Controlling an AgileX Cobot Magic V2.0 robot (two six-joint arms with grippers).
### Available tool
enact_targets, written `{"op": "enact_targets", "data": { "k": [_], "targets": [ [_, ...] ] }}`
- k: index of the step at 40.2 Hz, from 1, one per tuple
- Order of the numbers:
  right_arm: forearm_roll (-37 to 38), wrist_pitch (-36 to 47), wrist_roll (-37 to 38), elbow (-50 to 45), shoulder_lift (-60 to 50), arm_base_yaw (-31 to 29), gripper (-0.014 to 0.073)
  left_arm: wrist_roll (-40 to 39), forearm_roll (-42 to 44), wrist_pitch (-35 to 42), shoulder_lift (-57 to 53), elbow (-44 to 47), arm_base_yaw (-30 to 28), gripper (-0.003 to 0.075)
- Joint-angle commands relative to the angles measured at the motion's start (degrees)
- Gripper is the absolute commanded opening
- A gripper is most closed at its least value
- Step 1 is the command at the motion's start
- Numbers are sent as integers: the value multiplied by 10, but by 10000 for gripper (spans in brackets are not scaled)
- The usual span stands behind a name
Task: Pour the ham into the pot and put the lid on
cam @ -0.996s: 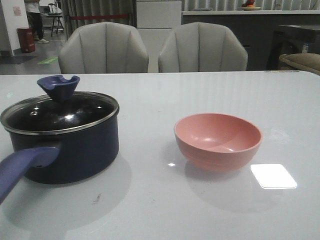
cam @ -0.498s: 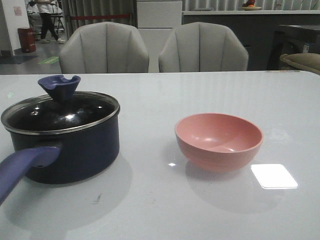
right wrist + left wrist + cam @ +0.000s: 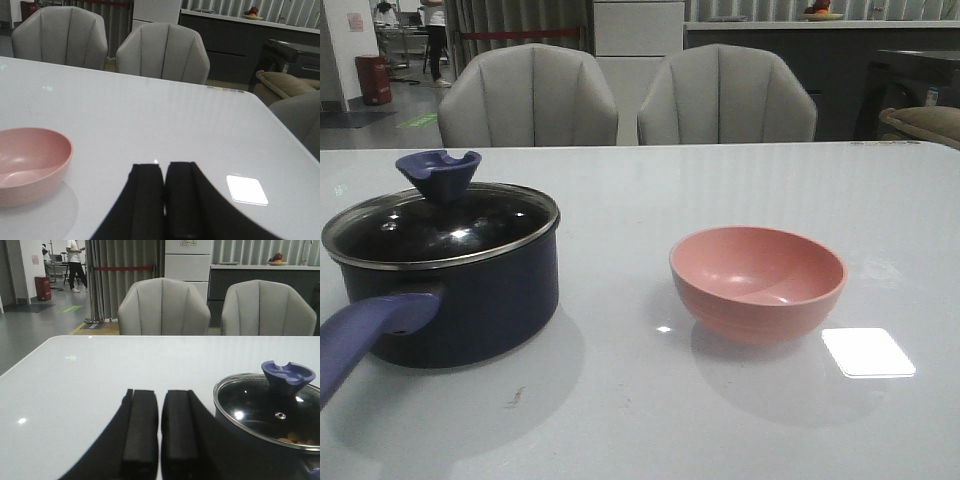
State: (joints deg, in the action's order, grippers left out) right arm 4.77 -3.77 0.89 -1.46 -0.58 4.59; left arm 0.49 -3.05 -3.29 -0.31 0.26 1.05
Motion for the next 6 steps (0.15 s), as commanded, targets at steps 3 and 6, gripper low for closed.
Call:
{"op": "enact_targets", "data": {
  "k": [3,6],
  "targets": [
    [8,42,1,2,-12,0,150,-5,-1,46,-10,12,0,121],
    [8,42,1,2,-12,0,150,-5,-1,46,-10,12,0,121]
  ]
}}
